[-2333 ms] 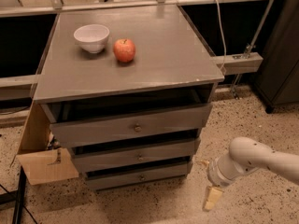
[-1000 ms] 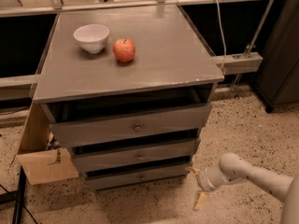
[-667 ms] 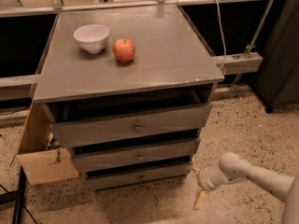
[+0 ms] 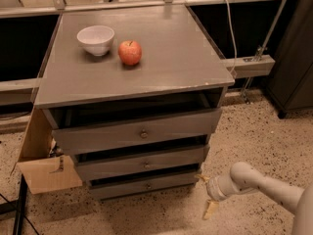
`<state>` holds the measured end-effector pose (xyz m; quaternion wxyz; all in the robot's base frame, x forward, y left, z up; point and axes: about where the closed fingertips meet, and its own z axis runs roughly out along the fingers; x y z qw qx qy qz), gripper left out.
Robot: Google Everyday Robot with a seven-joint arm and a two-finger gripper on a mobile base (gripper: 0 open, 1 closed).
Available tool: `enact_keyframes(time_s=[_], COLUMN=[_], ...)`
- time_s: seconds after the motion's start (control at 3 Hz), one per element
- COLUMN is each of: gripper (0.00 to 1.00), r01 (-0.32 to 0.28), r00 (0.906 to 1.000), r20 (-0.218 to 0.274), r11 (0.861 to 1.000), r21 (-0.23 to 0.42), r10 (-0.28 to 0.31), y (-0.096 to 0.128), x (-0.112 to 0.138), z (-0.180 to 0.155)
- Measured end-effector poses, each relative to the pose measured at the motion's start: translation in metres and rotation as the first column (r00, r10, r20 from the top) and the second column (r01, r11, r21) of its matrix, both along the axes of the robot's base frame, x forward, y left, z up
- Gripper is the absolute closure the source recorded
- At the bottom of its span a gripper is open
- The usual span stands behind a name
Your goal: Open bottom drawer
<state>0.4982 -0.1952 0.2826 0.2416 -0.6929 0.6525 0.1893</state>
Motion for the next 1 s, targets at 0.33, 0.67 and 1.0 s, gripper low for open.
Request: enact_keyframes(time_s=[0.33, 0.67, 1.0], gripper=[0.0, 0.0, 0.0], r01=[-0.03, -0.068, -0.114], r00=[0.9993, 0.9967, 0.9907], r20=[0.024, 0.048, 0.081], r11=[0.999, 0.996, 0.992], r21=[0.034, 0.049, 0.05], r10=[0.03, 0.066, 0.109], y=[0.005, 0.017, 0.033], x=[0.005, 0.012, 0.02], z=[-0.022, -0.04, -0.054])
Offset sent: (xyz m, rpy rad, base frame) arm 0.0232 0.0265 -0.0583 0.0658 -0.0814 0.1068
